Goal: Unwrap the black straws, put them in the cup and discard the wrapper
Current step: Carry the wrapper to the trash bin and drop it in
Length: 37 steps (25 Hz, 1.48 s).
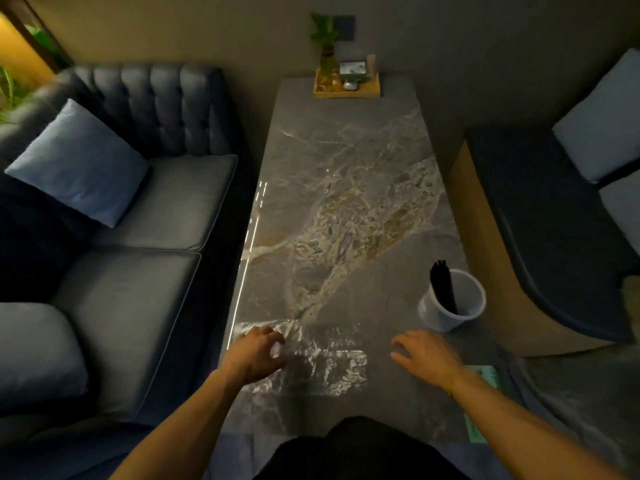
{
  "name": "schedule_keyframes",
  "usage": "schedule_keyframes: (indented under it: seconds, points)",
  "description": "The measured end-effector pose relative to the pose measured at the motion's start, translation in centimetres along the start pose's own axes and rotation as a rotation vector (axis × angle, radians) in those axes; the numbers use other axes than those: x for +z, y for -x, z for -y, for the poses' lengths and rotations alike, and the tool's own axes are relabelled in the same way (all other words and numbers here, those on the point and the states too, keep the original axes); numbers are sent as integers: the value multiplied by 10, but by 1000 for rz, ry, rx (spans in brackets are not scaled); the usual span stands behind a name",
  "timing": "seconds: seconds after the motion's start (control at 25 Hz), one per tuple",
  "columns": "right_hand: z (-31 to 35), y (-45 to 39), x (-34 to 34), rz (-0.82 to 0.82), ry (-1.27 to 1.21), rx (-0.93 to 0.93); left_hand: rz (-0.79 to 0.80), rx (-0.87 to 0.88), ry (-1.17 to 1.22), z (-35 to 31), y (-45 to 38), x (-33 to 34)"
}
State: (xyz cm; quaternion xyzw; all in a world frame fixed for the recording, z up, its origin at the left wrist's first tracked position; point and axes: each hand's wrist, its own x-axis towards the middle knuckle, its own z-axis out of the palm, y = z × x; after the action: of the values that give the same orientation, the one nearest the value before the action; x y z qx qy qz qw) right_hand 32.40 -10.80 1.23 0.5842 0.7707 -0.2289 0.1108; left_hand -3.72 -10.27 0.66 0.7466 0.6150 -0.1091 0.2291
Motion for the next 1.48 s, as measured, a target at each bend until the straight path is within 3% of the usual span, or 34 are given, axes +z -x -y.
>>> schedule_keyframes:
  seconds: [0.48, 0.96, 1.04, 1.24, 1.48]
  points:
    - [84, -73, 7, 184, 72, 107, 91, -21, -14, 87, -25, -12]
    - [106, -85, 34, 45, 73, 230, 74, 33, -49, 87, -40, 0]
    - [104, -85, 33, 30, -44, 275, 69, 37, -69, 85, -40, -2]
    - [101, -76, 23, 23, -644, 332, 112, 33, -87, 73, -42, -12]
    - [94, -41, -13, -166, -1057, 313, 256, 241, 287, 29, -47, -39]
